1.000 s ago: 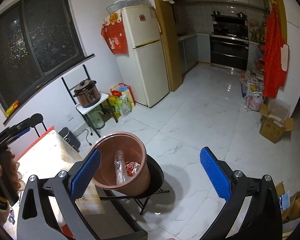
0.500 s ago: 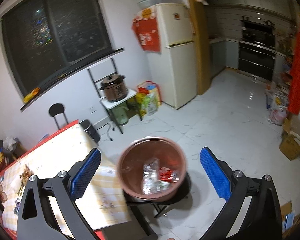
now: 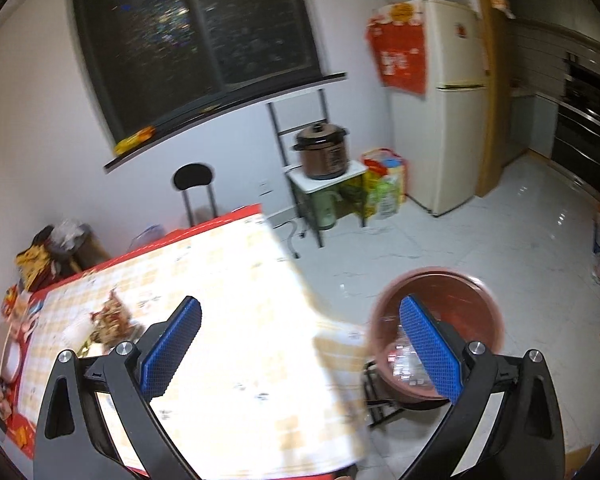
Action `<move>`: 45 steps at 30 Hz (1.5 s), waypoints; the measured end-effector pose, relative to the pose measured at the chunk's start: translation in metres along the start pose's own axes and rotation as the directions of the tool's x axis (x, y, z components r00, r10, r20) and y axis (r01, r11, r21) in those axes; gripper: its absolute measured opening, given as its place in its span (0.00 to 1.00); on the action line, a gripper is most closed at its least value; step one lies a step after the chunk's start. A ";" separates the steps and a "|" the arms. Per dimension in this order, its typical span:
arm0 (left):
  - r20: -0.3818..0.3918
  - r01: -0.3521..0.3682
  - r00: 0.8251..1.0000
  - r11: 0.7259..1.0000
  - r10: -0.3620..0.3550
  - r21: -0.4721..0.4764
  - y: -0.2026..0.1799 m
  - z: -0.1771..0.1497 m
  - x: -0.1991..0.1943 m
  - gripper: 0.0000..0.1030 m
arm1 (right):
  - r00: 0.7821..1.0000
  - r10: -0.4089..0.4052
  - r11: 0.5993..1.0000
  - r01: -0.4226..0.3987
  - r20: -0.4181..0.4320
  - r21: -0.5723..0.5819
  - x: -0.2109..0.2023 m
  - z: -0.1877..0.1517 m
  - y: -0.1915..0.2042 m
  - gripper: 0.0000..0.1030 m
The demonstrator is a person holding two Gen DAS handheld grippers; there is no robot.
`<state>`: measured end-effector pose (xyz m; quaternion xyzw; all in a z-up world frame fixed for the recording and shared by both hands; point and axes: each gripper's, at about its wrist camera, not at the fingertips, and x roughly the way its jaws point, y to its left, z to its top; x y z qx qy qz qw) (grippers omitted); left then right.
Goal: Collect trash
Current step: 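Bring both tools back over the table toward the remaining trash, then grasp the crushed blue Pepsi can with the left gripper while the right grasps the crumpled brown paper wrappers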
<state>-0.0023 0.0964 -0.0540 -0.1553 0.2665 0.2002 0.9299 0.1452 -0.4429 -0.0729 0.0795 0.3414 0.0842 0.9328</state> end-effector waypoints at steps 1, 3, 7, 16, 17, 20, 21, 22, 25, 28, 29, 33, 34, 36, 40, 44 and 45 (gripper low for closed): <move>0.005 -0.021 1.000 1.000 0.021 -0.013 0.019 0.000 -0.003 0.94 | 1.000 0.009 1.000 -0.009 -0.007 -0.011 0.003 -0.001 0.013 0.95; 0.012 -0.032 0.999 0.999 0.033 -0.029 0.039 -0.003 -0.006 0.94 | 0.999 0.038 0.998 -0.039 -0.021 -0.041 0.009 -0.004 0.040 0.95; 0.020 -0.025 0.999 0.999 0.026 -0.045 0.084 -0.016 -0.010 0.94 | 0.995 0.087 0.988 -0.093 -0.055 -0.121 0.022 -0.011 0.098 0.95; -0.113 -0.004 0.994 1.000 0.002 -0.018 0.130 -0.056 0.019 0.94 | 0.979 0.145 0.958 -0.175 -0.141 -0.229 0.055 -0.040 0.213 0.95; -0.129 0.012 0.992 1.000 -0.014 -0.018 0.135 -0.060 0.024 0.94 | 0.977 0.146 0.954 -0.180 -0.153 -0.239 0.059 -0.044 0.226 0.95; -0.171 0.057 0.984 0.998 -0.057 -0.006 0.145 -0.072 0.039 0.94 | 0.972 0.155 0.951 -0.195 -0.178 -0.240 0.071 -0.053 0.256 0.95; -0.184 0.068 0.981 0.998 -0.067 -0.002 0.147 -0.075 0.043 0.94 | 0.968 0.165 0.951 -0.207 -0.190 -0.231 0.075 -0.057 0.264 0.95; -0.202 0.081 0.976 0.997 -0.078 0.004 0.151 -0.078 0.050 0.94 | 0.964 0.173 0.950 -0.217 -0.203 -0.222 0.080 -0.061 0.276 0.95; -0.239 0.106 0.966 0.994 -0.100 0.013 0.157 -0.082 0.065 0.94 | 0.960 0.170 0.947 -0.222 -0.224 -0.233 0.092 -0.072 0.303 0.95; -0.263 0.126 0.958 0.992 -0.114 0.027 0.161 -0.079 0.080 0.94 | 0.955 0.158 0.946 -0.219 -0.250 -0.239 0.105 -0.082 0.323 0.95; -0.275 0.141 0.953 0.989 -0.125 0.038 0.161 -0.077 0.088 0.94 | 0.954 0.156 0.946 -0.219 -0.257 -0.238 0.109 -0.084 0.327 0.95; -0.348 0.190 0.925 0.979 -0.154 0.074 0.155 -0.081 0.114 0.94 | 0.957 0.144 0.946 -0.207 -0.251 -0.249 0.119 -0.090 0.342 0.95; -0.362 0.199 0.919 0.977 -0.157 0.081 0.153 -0.084 0.117 0.94 | 0.955 0.143 0.946 -0.209 -0.259 -0.248 0.122 -0.091 0.345 0.95; -0.397 0.221 0.903 0.971 -0.166 0.095 0.146 -0.093 0.126 0.94 | 0.951 0.146 0.947 -0.214 -0.272 -0.240 0.127 -0.093 0.348 0.95; -0.446 0.241 0.879 0.964 -0.169 0.110 0.136 -0.117 0.137 0.94 | 0.937 0.145 0.944 -0.227 -0.317 -0.240 0.136 -0.102 0.355 0.95; -0.470 0.221 0.873 0.966 -0.133 0.136 0.131 -0.134 0.146 0.94 | 0.923 0.147 0.939 -0.244 -0.356 -0.244 0.143 -0.112 0.361 0.95; -0.476 0.213 0.870 0.968 -0.127 0.130 0.132 -0.137 0.148 0.94 | 0.922 0.144 0.938 -0.244 -0.359 -0.249 0.144 -0.115 0.362 0.95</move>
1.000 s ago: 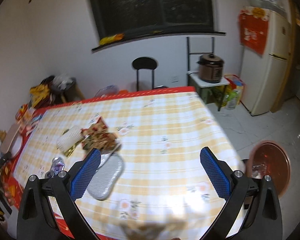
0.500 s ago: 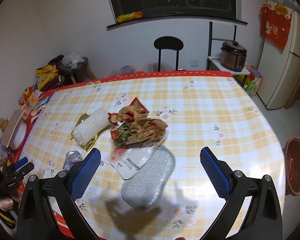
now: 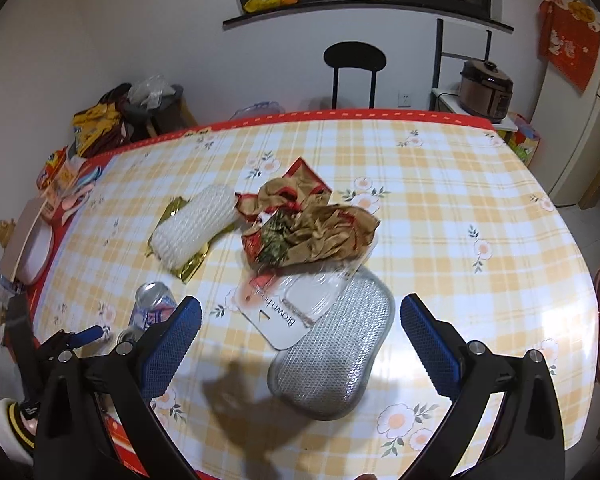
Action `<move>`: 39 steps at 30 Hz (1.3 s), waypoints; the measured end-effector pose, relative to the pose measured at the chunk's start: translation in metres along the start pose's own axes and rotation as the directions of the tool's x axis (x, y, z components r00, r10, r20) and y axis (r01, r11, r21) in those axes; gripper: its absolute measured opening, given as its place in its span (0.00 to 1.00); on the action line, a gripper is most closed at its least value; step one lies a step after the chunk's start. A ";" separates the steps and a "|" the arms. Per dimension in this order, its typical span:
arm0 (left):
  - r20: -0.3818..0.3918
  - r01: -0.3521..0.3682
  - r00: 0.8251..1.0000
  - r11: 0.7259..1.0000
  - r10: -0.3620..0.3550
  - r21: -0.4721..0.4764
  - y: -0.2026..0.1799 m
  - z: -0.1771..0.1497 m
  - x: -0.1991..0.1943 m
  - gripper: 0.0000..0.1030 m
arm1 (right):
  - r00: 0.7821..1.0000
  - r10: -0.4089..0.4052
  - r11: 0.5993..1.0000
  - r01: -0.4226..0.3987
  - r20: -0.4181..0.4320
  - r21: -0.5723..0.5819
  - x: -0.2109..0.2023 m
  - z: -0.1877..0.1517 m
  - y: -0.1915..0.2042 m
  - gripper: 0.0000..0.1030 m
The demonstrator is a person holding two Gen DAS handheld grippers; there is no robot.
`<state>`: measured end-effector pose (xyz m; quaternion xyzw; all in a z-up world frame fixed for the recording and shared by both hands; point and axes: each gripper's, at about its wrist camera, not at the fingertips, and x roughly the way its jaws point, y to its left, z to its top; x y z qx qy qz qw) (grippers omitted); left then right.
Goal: Collect trash
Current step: 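Grasp the crushed blue Pepsi can with the left gripper while the right grasps the crumpled brown paper wrappers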
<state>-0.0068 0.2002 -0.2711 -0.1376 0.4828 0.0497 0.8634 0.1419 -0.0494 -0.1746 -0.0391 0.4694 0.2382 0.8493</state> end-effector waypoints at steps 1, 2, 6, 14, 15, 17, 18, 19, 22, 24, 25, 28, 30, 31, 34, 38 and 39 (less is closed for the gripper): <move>-0.008 0.002 1.000 1.000 -0.002 -0.017 0.002 -0.001 0.003 0.94 | 1.000 -0.006 1.000 0.006 -0.004 -0.004 0.002 -0.001 0.001 0.95; -0.016 0.006 1.000 0.999 -0.007 -0.040 0.005 -0.002 0.006 0.94 | 1.000 -0.009 1.000 0.009 -0.008 -0.005 0.004 -0.002 0.001 0.95; -0.021 0.009 1.000 0.993 -0.011 -0.118 0.013 -0.001 0.011 0.94 | 0.999 -0.017 1.000 0.017 -0.027 -0.006 0.011 -0.009 0.000 0.95; -0.021 -0.029 0.999 0.991 0.026 -0.131 0.005 0.004 0.022 0.94 | 0.993 -0.082 0.996 0.084 -0.089 0.015 0.033 -0.034 -0.014 0.95; -0.023 -0.035 0.999 0.991 0.032 -0.132 0.005 0.004 0.023 0.94 | 0.992 -0.079 0.996 0.081 -0.094 0.023 0.034 -0.037 -0.016 0.95; -0.030 -0.052 0.998 0.989 0.048 -0.135 0.005 0.003 0.026 0.94 | 0.992 -0.073 0.996 0.077 -0.100 0.033 0.034 -0.040 -0.019 0.95; -0.034 -0.059 0.998 0.989 0.054 -0.139 0.006 0.002 0.027 0.94 | 0.992 -0.075 0.996 0.079 -0.100 0.033 0.035 -0.040 -0.020 0.95; -0.037 -0.063 0.998 0.988 0.058 -0.143 0.007 0.002 0.028 0.94 | 0.992 -0.078 0.996 0.081 -0.098 0.032 0.034 -0.041 -0.021 0.95; -0.040 -0.069 0.997 0.987 0.064 -0.147 0.008 0.000 0.031 0.94 | 0.993 -0.078 0.996 0.082 -0.092 0.035 0.032 -0.041 -0.022 0.95; -0.038 -0.077 0.997 0.987 0.072 -0.143 0.010 -0.001 0.032 0.93 | 0.993 -0.081 0.996 0.084 -0.089 0.032 0.030 -0.042 -0.022 0.95; -0.040 -0.078 0.997 0.986 0.073 -0.145 0.011 -0.001 0.032 0.93 | 0.993 -0.085 0.996 0.088 -0.087 0.030 0.029 -0.042 -0.022 0.95; -0.036 -0.075 0.997 0.987 0.070 -0.143 0.012 -0.002 0.032 0.93 | 0.993 -0.083 0.996 0.085 -0.084 0.025 0.028 -0.041 -0.021 0.95; -0.036 -0.076 0.997 0.987 0.071 -0.140 0.012 -0.003 0.031 0.92 | 0.993 -0.089 0.996 0.090 -0.078 0.009 0.027 -0.038 -0.020 0.95; -0.035 -0.074 0.997 0.987 0.070 -0.140 0.012 -0.003 0.031 0.91 | 0.993 -0.093 0.996 0.093 -0.071 -0.007 0.026 -0.036 -0.019 0.95; -0.035 -0.073 0.997 0.988 0.069 -0.140 0.012 -0.004 0.030 0.91 | 0.993 -0.107 0.994 0.105 -0.055 -0.039 0.025 -0.030 -0.016 0.95; -0.034 -0.075 0.997 0.988 0.071 -0.135 0.012 -0.005 0.030 0.91 | 0.992 -0.120 0.989 0.116 -0.041 -0.090 0.026 -0.019 -0.010 0.95; -0.031 -0.075 0.997 0.988 0.071 -0.134 0.013 -0.005 0.029 0.86 | 0.992 -0.122 0.986 0.117 -0.037 -0.117 0.027 -0.015 -0.007 0.95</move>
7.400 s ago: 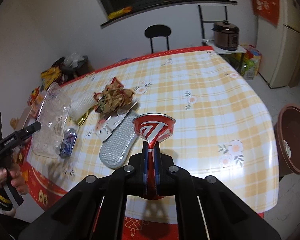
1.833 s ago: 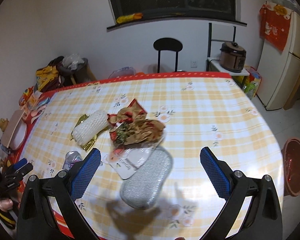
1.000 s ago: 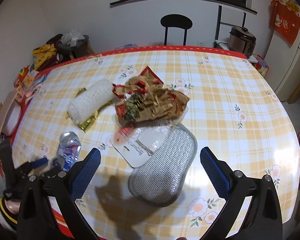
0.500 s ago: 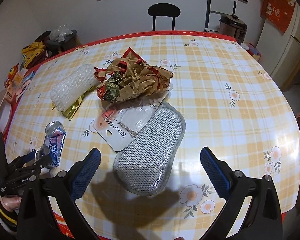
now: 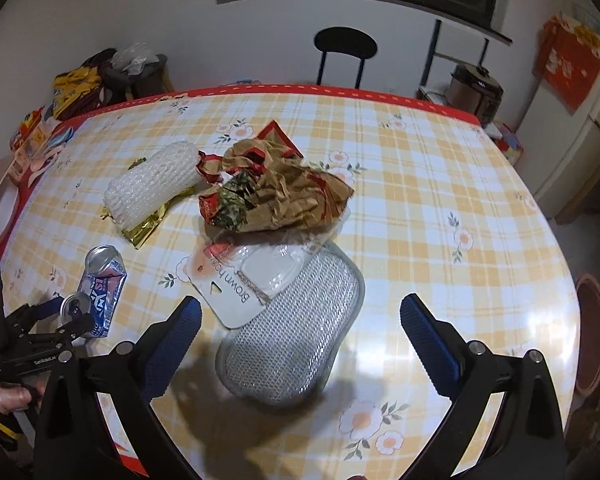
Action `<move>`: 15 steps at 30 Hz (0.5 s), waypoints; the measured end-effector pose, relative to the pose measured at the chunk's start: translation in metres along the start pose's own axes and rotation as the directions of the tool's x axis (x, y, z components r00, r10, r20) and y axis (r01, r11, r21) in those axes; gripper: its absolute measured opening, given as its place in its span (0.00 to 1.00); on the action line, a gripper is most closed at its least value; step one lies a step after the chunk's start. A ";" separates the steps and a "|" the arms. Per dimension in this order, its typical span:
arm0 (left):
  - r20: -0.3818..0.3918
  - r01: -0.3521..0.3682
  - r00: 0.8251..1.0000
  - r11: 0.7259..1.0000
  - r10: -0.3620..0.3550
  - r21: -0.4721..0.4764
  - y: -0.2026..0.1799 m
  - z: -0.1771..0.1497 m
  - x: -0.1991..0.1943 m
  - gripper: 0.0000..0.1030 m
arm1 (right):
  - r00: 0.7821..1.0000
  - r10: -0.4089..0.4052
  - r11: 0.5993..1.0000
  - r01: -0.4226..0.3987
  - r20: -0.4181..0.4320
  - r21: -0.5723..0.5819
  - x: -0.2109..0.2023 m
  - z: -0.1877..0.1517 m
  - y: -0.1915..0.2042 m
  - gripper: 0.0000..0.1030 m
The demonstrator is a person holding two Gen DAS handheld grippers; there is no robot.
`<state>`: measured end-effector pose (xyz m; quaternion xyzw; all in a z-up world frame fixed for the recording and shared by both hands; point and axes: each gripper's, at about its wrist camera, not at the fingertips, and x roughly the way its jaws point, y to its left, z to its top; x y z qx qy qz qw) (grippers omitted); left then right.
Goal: Collect trash
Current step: 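Grasp the crushed blue Pepsi can with the left gripper while the right grasps the crumpled brown paper wrappers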
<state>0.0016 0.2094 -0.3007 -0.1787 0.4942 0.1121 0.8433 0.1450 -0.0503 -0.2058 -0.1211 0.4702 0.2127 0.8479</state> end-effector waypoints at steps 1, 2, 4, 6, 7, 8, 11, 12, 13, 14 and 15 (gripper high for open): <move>0.009 0.012 1.000 1.000 -0.012 0.002 0.001 0.000 -0.002 0.81 | 1.000 -0.003 1.000 0.003 0.004 -0.025 0.001 0.004 0.003 0.95; 0.012 0.024 1.000 1.000 -0.024 0.002 0.001 0.000 -0.003 0.75 | 1.000 -0.007 0.997 0.008 0.014 -0.081 0.002 0.011 0.009 0.95; 0.011 0.022 1.000 1.000 -0.022 -0.001 0.003 0.001 -0.005 0.74 | 0.999 -0.011 0.983 0.016 0.030 -0.184 0.008 0.021 0.021 0.95; 0.025 0.038 0.999 0.999 -0.038 -0.002 0.005 0.002 -0.009 0.70 | 0.999 -0.011 0.959 0.021 0.036 -0.284 0.016 0.027 0.033 0.95; 0.027 0.043 0.999 0.999 -0.043 -0.007 0.006 0.002 -0.011 0.70 | 0.999 -0.010 0.935 0.022 0.037 -0.353 0.023 0.032 0.042 0.95; 0.030 0.045 0.999 0.999 -0.045 -0.012 0.007 0.003 -0.013 0.70 | 0.999 -0.014 0.920 0.028 0.039 -0.391 0.027 0.034 0.047 0.95; 0.044 0.059 0.997 0.998 -0.058 -0.035 0.014 0.002 -0.020 0.65 | 0.998 -0.033 0.849 0.059 0.058 -0.525 0.045 0.043 0.069 0.95; 0.050 0.059 0.997 0.997 -0.057 -0.041 0.016 0.002 -0.022 0.65 | 0.997 -0.052 0.812 0.079 0.064 -0.578 0.054 0.046 0.078 0.95; 0.055 0.060 0.997 0.997 -0.057 -0.047 0.018 0.001 -0.026 0.65 | 0.995 -0.069 0.786 0.097 0.070 -0.611 0.061 0.048 0.084 0.95; 0.058 0.061 0.997 0.997 -0.058 -0.053 0.020 0.000 -0.028 0.65 | 0.993 -0.088 0.758 0.116 0.076 -0.641 0.068 0.050 0.090 0.95; 0.062 0.062 0.996 0.996 -0.058 -0.060 0.023 0.000 -0.031 0.65 | 0.992 -0.102 0.741 0.125 0.074 -0.660 0.075 0.052 0.095 0.95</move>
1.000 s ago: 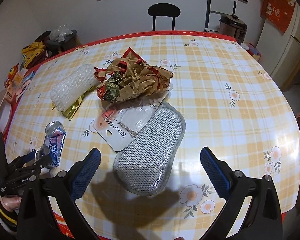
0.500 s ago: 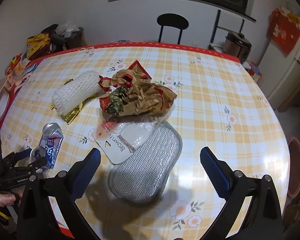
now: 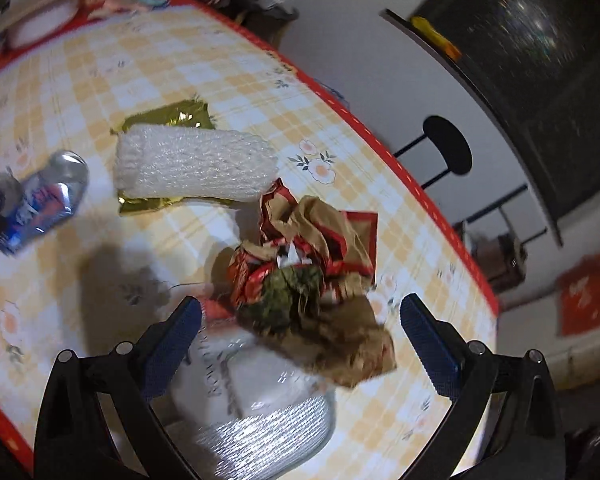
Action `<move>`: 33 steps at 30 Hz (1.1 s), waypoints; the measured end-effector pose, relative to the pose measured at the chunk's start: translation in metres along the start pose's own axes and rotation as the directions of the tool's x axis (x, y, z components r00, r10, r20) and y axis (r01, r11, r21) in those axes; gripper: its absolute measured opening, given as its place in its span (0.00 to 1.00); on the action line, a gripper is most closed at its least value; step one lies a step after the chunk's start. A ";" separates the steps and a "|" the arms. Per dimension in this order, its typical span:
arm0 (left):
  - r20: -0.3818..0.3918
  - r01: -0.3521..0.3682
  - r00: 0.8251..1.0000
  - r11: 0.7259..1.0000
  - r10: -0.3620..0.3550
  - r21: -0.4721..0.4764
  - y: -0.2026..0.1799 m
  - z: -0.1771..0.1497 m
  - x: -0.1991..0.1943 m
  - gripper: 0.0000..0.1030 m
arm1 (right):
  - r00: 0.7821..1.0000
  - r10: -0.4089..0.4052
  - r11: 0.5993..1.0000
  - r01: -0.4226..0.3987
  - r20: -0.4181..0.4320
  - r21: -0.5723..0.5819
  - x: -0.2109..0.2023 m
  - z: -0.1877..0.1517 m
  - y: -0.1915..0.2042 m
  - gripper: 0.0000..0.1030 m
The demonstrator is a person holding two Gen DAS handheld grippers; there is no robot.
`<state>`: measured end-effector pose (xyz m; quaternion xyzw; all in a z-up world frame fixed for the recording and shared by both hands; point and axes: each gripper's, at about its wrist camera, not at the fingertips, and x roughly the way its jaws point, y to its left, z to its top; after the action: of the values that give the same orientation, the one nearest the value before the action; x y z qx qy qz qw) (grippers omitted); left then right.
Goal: Collect trash
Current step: 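Grasp the crushed blue Pepsi can with the left gripper while the right grasps the crumpled brown paper wrappers, then lift the blue can with the left gripper while the right lifts the brown wrappers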
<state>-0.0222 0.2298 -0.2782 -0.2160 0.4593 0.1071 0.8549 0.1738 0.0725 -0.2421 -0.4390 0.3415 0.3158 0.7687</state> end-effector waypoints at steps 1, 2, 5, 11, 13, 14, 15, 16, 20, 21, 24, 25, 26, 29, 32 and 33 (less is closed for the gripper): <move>0.007 -0.001 1.000 1.000 0.001 -0.010 0.004 -0.001 -0.004 0.65 | 1.000 -0.008 1.000 0.007 -0.016 -0.025 0.007 0.004 0.002 0.95; 0.011 0.001 1.000 1.000 -0.001 -0.016 0.006 -0.001 -0.006 0.65 | 0.999 -0.013 0.999 0.011 -0.039 -0.051 0.017 0.010 0.004 0.95; 0.016 0.001 1.000 0.999 0.000 -0.034 0.015 -0.003 -0.012 0.65 | 0.995 -0.031 0.995 0.022 -0.099 -0.095 0.039 0.017 0.007 0.95; 0.035 0.006 0.999 0.998 -0.004 -0.068 0.028 -0.008 -0.028 0.64 | 0.979 0.048 0.998 -0.042 -0.197 0.035 0.063 0.020 -0.009 0.85; 0.045 0.013 0.999 0.997 -0.009 -0.077 0.031 -0.008 -0.032 0.64 | 0.980 0.075 0.995 -0.063 -0.183 0.072 0.059 0.019 -0.014 0.82; 0.053 0.018 0.999 0.996 -0.014 -0.082 0.033 -0.007 -0.035 0.64 | 0.981 0.086 0.994 -0.073 -0.174 0.079 0.057 0.019 -0.015 0.81; 0.058 0.023 0.998 0.996 -0.018 -0.084 0.034 -0.006 -0.038 0.64 | 0.981 0.105 0.992 -0.091 -0.165 0.088 0.053 0.018 -0.015 0.80; 0.063 0.028 0.998 0.996 -0.022 -0.088 0.035 -0.005 -0.040 0.64 | 0.981 0.120 0.990 -0.107 -0.154 0.095 0.049 0.017 -0.015 0.78; 0.083 0.043 0.996 0.994 -0.035 -0.099 0.037 0.000 -0.047 0.64 | 0.982 0.160 0.981 -0.147 -0.104 0.123 0.029 0.013 -0.019 0.77; 0.086 0.046 0.996 0.994 -0.038 -0.100 0.036 0.001 -0.049 0.64 | 0.982 0.165 0.980 -0.152 -0.095 0.130 0.025 0.012 -0.020 0.77; 0.098 0.057 0.994 0.994 -0.047 -0.095 0.035 0.004 -0.054 0.63 | 0.983 0.174 0.973 -0.163 -0.058 0.162 0.008 0.005 -0.021 0.77; 0.099 0.060 0.994 0.994 -0.051 -0.090 0.033 0.005 -0.055 0.63 | 0.983 0.177 0.970 -0.167 -0.045 0.176 0.002 0.003 -0.023 0.77; 0.100 0.061 0.994 0.994 -0.053 -0.085 0.032 0.006 -0.056 0.63 | 0.983 0.180 0.966 -0.172 -0.025 0.195 -0.004 0.000 -0.025 0.77; 0.100 0.067 0.993 0.995 -0.060 -0.070 0.027 0.006 -0.058 0.63 | 0.983 0.182 0.952 -0.183 0.027 0.244 -0.021 -0.006 -0.029 0.77; 0.102 0.077 0.992 0.995 -0.071 -0.058 0.023 0.006 -0.061 0.62 | 0.978 0.191 0.930 -0.208 0.085 0.303 -0.040 -0.013 -0.031 0.77; 0.103 0.080 0.992 0.995 -0.075 -0.053 0.021 0.006 -0.062 0.62 | 0.976 0.193 0.923 -0.216 0.102 0.320 -0.046 -0.016 -0.031 0.77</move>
<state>-0.0600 0.2520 -0.2290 -0.2521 0.4037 0.0975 0.8740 0.1679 0.0367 -0.1973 -0.2554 0.4066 0.3478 0.8053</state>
